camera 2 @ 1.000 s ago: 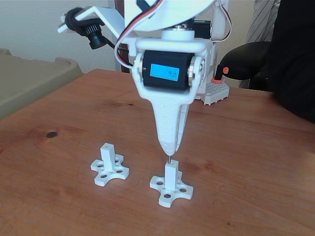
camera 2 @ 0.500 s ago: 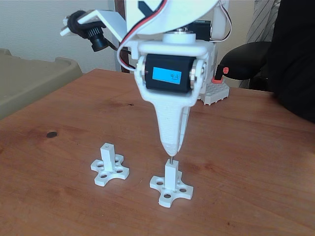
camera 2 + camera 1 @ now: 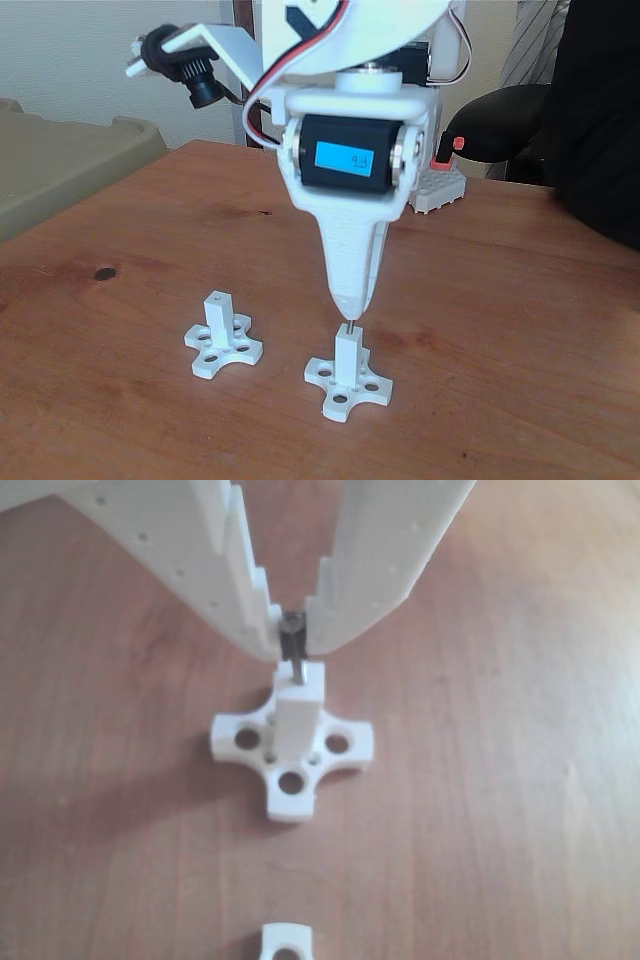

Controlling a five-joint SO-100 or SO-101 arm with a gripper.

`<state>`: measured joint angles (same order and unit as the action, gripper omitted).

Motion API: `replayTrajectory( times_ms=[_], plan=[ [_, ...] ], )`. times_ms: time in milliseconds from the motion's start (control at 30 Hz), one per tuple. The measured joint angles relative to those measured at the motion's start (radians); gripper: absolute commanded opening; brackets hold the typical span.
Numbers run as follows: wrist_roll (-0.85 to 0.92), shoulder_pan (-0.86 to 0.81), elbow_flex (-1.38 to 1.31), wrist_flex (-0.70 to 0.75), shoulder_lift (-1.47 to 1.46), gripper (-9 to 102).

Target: Grab the screw and set it in the hole.

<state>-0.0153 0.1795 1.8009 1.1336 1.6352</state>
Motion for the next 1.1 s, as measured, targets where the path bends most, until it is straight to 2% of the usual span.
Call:
replayTrajectory(
  times_ms=[1100],
  plan=[
    [0.006, 0.0, 0.0, -0.025, 0.0, 1]
  ],
)
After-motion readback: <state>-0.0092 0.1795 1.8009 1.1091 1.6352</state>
